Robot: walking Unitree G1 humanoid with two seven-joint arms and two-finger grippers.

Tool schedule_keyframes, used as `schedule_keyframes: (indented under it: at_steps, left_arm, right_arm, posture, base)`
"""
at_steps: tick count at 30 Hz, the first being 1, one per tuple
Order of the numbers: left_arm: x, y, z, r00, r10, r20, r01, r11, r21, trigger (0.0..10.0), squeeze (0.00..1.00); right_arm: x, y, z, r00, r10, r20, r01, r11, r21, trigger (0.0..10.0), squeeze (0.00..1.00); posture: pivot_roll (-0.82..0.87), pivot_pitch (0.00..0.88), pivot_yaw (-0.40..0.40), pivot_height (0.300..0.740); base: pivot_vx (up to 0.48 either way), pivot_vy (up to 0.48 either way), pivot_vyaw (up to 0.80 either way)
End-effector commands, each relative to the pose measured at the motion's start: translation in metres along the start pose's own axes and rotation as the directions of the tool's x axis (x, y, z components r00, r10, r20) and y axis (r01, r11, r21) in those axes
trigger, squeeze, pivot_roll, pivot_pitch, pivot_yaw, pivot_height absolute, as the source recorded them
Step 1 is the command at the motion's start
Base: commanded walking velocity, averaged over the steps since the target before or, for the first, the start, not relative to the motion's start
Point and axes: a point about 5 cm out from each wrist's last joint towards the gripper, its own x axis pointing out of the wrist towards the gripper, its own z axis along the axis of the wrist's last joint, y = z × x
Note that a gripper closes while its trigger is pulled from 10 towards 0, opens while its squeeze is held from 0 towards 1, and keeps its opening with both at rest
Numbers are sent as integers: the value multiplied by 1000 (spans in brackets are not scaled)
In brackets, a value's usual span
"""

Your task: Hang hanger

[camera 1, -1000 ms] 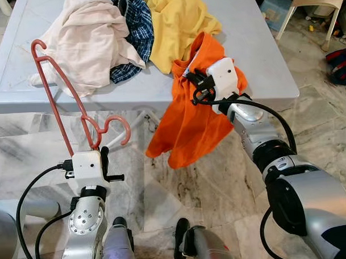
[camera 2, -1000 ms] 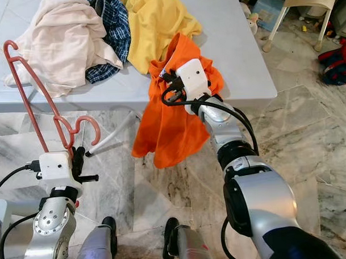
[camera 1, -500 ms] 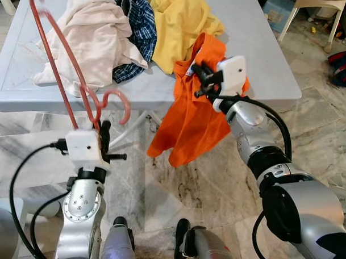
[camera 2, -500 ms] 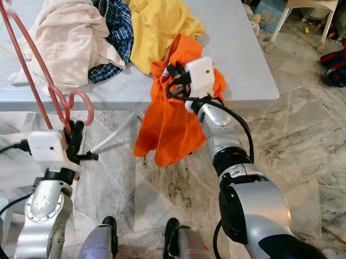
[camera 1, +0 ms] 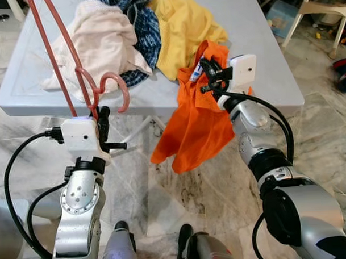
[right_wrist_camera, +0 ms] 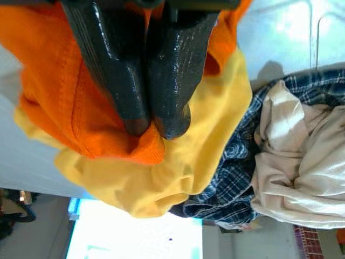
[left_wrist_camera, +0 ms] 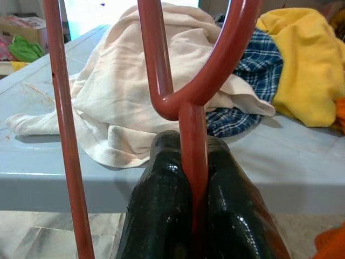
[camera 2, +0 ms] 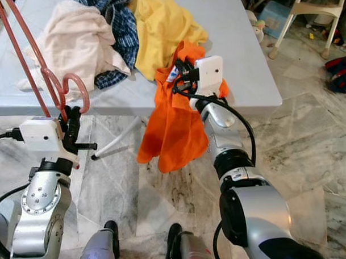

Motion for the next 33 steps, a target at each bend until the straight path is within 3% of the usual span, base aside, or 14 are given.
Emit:
schedule_keyframes:
  at_steps: [1,18,33]
  left_arm:
    - [-3,-3,-3,1000,-18,-19,18,1000,-2,10000,0]
    - [-9,0,-15,998,-6,-61,8,1000,28,10000,0]
    - [-7,-1,-8,999,-15,-31,16,999,42,10000,0]
  right_arm:
    - [-4,-1,-4,1000,-4,-7,4,1000,8,10000,0]
    - [-5,5,-6,999,35,-12,-35,999,0,10000,0]
    - [-7,7,5,996,36,84,-38,999,27,10000,0]
  posture:
    - [284,256,-125,740]
    - [286,252,-128,740]
    - [286,255,-127,740]
  base:
    - [319,0,0]
    - [50,0,0]
    - [315,0,0]
